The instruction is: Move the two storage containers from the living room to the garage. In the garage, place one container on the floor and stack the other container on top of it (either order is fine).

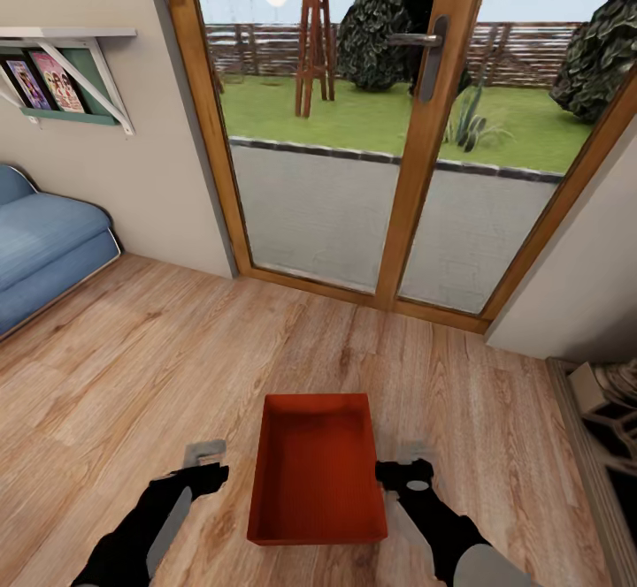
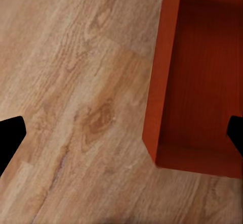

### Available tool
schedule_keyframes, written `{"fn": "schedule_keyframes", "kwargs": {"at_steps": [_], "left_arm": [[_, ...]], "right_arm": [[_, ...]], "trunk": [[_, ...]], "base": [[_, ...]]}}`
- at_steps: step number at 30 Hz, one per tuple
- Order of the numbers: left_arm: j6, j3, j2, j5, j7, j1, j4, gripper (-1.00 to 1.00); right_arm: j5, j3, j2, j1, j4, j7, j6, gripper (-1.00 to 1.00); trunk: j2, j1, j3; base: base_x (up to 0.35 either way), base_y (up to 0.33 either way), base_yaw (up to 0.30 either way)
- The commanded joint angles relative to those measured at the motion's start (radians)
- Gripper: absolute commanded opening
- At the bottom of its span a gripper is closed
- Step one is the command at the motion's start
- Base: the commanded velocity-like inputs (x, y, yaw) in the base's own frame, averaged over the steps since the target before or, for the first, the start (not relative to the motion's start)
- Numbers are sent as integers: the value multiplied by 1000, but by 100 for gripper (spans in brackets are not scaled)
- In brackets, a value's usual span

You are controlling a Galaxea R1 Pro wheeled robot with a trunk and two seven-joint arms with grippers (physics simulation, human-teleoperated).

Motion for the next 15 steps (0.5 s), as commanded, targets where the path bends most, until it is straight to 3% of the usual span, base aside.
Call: {"fn": "schedule_keyframes", "kwargs": {"at_steps": [1, 6, 8, 12, 15], "left_arm": [[6, -5, -1, 10, 10, -18, 12, 100], [2, -6, -39, 7, 13, -171, 183, 100], [-7, -6, -48, 6, 13, -207, 235, 100], [-100, -7, -61, 6, 14, -271, 347, 100], [-218, -12, -73, 5, 13, -291, 479, 100]], "right_arm": [[-12, 8, 5, -15, -1, -13, 5, 100], [-15, 8, 28, -117, 25, -28, 1, 100], [-15, 8, 37, -135, 39, -29, -1, 100], [-17, 5, 68, -158, 65, -34, -41, 100], [-20, -6, 83, -165, 117, -41, -154, 100]], "trunk": [[0, 0, -1], [0, 0, -1], [0, 0, -1], [0, 0, -1], [0, 0, -1]], "base": [[0, 0, 0], [0, 0, 0], [0, 0, 0], [0, 0, 0], [0, 0, 0]]}}
